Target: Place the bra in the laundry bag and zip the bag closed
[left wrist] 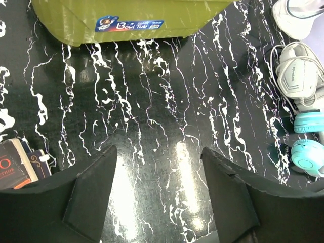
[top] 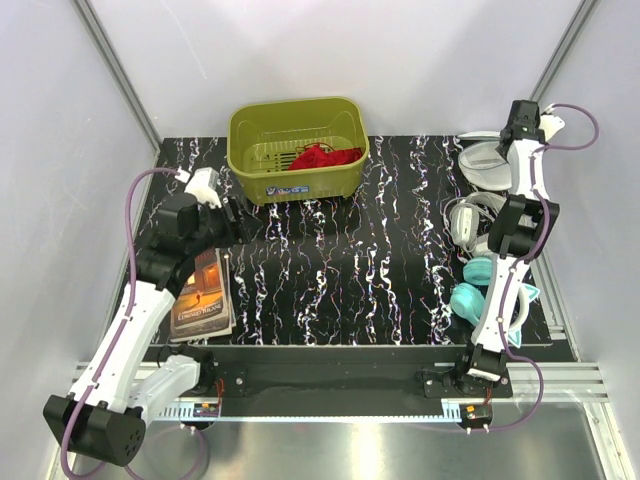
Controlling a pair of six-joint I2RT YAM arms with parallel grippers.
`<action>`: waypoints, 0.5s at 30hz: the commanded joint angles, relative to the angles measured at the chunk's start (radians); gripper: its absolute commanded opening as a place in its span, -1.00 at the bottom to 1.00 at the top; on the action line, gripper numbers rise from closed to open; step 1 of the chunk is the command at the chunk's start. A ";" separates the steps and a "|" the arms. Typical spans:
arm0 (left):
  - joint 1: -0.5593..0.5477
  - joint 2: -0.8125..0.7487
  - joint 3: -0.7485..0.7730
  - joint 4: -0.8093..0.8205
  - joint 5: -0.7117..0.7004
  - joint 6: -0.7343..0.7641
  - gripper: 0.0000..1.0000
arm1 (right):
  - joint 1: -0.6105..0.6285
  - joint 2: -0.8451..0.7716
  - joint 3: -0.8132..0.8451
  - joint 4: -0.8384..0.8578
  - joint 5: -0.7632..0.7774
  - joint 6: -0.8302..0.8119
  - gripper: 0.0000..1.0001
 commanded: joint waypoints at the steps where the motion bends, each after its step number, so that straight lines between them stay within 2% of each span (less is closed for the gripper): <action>1: 0.004 0.006 0.060 0.016 0.043 -0.003 0.61 | -0.019 0.034 0.002 0.101 -0.128 -0.036 0.08; 2: 0.002 0.004 0.061 0.013 0.051 -0.012 0.72 | -0.021 0.040 0.007 0.110 -0.155 -0.038 0.07; 4: 0.002 -0.002 0.066 0.008 0.063 -0.035 0.78 | -0.022 0.054 0.014 0.115 -0.172 -0.034 -0.21; 6: 0.002 -0.008 0.078 0.002 0.079 -0.053 0.83 | -0.022 0.048 0.017 0.115 -0.205 -0.042 -0.84; 7: 0.002 -0.009 0.081 -0.010 0.082 -0.053 0.93 | -0.021 0.037 0.008 0.115 -0.220 -0.048 -0.96; 12: 0.004 -0.036 0.080 -0.021 0.122 -0.099 0.97 | -0.016 -0.147 -0.067 0.046 -0.324 -0.007 -1.00; 15: 0.001 -0.034 0.070 -0.010 0.108 -0.157 0.92 | 0.036 -0.300 -0.177 -0.017 -0.392 0.004 -1.00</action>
